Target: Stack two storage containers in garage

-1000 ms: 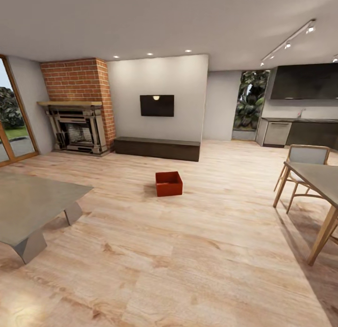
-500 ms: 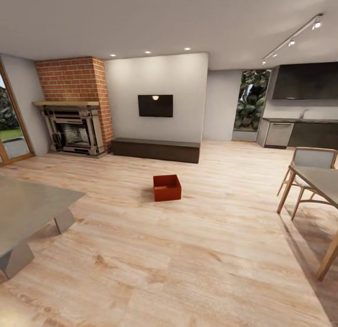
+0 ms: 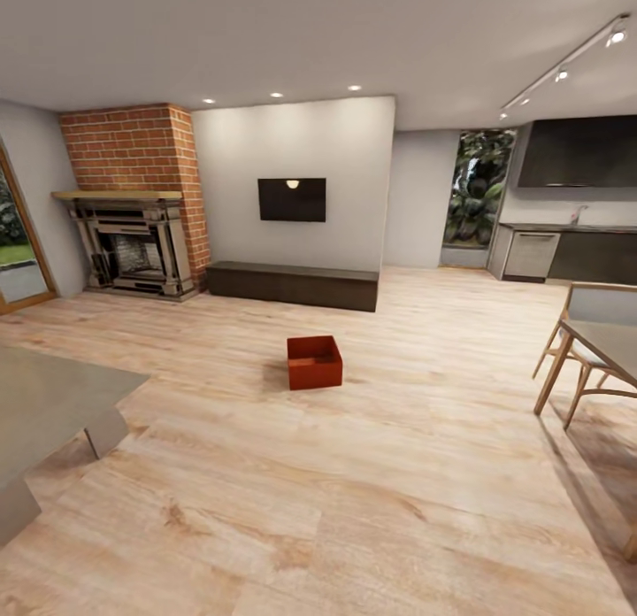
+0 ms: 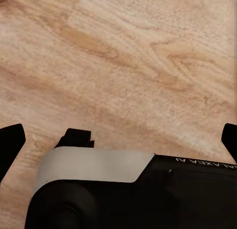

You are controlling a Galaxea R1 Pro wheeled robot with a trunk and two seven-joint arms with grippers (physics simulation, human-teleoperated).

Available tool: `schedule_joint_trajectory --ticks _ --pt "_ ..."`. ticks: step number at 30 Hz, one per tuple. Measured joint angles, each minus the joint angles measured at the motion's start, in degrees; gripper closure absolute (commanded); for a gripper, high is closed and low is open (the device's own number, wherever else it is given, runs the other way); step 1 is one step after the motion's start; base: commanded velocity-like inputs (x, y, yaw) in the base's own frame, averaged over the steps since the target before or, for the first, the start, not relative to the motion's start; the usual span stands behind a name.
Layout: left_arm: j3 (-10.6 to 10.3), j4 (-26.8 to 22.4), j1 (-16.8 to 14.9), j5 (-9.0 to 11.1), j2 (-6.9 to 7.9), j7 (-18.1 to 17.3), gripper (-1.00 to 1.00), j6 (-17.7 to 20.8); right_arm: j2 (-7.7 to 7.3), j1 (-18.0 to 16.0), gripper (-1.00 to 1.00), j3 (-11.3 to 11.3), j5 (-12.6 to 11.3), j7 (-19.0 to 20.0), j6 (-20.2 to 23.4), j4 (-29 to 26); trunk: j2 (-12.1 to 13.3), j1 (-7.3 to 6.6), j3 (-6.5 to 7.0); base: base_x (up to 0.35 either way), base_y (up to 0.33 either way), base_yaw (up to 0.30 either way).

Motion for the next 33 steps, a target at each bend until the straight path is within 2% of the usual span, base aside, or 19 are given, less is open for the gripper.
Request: schedule_joint_trajectory --ticks 33 --pt "0.0 0.0 0.0 0.1 0.00 0.0 -1.00 0.0 0.00 0.0 -1.00 0.0 0.0 0.0 0.0 0.0 0.0 0.00 0.00 0.337 0.000 0.000"
